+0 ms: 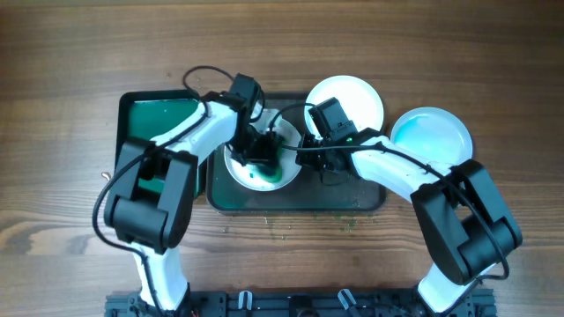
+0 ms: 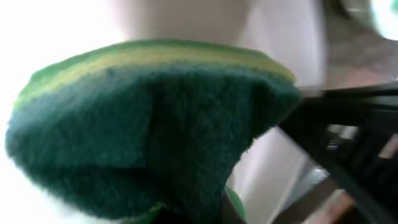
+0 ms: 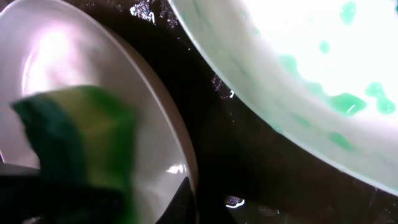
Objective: Clean dirty plates on tray and stack at the side
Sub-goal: 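Scrub the second plate with the sponge in the left gripper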
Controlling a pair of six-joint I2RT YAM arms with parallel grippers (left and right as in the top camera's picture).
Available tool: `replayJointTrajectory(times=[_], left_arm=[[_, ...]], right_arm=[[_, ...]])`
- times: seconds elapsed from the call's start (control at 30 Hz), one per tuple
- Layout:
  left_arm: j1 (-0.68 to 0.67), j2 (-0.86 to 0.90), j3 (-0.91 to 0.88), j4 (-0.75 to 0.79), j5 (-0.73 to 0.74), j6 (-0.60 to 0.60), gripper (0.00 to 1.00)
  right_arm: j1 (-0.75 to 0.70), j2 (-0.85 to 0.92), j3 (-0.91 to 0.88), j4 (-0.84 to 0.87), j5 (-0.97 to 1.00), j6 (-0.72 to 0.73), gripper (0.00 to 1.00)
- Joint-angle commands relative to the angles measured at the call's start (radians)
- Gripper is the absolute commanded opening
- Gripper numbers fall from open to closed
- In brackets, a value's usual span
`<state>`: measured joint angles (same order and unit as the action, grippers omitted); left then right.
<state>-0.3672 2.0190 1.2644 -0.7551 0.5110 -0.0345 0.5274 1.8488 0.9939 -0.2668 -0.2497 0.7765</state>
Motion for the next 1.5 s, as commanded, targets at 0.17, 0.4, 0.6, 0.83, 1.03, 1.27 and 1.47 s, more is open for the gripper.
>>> replayJointTrajectory(times=[0.17, 0.4, 0.6, 0.83, 1.03, 1.27, 1.47], left_arm=[[-0.029, 0.048, 0.033, 0.048, -0.659, -0.344, 0.04], [-0.03, 0.046, 0.087, -0.122, -1.029, -0.554, 0.04], [-0.047, 0.046, 0.074, -0.165, -0.235, -0.146, 0.04], [-0.074, 0.046, 0.075, -0.135, 0.124, 0.106, 0.04], [-0.073, 0.046, 0.075, 0.042, -0.134, -0.056, 0.04], [-0.073, 0.046, 0.075, 0.161, -0.763, -0.341, 0.04], [-0.073, 0.046, 0.075, 0.002, -1.061, -0.523, 0.04]], right_arm=[[0.002, 0.026, 0.015, 0.012, -0.03, -0.014, 0.04], [0.002, 0.026, 0.015, 0.012, -0.029, -0.014, 0.04], [0.002, 0.026, 0.015, 0.012, -0.029, -0.016, 0.04], [0.002, 0.026, 0.015, 0.012, -0.034, -0.017, 0.04], [0.002, 0.026, 0.015, 0.012, -0.037, -0.017, 0.04], [0.002, 0.026, 0.015, 0.012, -0.037, -0.018, 0.04], [0.002, 0.026, 0.015, 0.012, -0.036, -0.018, 0.04]])
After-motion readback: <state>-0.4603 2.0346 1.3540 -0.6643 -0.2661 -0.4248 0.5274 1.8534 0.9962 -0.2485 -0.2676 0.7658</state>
